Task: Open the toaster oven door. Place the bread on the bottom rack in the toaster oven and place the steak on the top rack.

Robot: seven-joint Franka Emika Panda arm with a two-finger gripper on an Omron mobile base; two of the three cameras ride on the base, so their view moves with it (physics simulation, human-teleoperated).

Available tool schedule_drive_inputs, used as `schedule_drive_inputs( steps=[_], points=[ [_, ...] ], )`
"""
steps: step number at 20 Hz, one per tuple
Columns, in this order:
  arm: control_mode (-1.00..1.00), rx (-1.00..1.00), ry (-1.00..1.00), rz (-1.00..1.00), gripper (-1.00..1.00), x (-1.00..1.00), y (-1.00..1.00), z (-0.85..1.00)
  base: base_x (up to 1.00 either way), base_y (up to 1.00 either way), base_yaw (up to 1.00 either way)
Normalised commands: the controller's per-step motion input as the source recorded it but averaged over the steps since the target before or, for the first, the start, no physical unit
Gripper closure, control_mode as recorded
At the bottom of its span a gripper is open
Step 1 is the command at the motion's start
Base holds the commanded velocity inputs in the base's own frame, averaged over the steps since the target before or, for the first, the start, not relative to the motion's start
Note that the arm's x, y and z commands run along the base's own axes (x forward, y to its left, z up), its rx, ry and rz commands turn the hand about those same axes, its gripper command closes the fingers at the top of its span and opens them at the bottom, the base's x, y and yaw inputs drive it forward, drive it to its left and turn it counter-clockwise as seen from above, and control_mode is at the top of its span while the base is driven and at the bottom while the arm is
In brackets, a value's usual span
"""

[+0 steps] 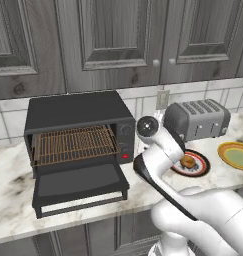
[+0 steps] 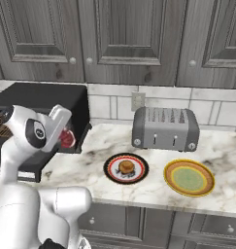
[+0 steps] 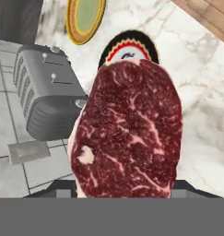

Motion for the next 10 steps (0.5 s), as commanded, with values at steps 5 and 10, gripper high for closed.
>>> schedule_drive_inputs(
  steps=[5, 10],
  points=[
    [-1.0, -0.04, 0.11, 0.25, 1.0, 0.37, 1.0, 0.16, 0.0, 0.0, 0.0],
    [-1.0, -0.03, 0.05, 0.19, 1.0, 0.42, 0.98, -0.01, 0.0, 0.0, 0.0]
  ],
)
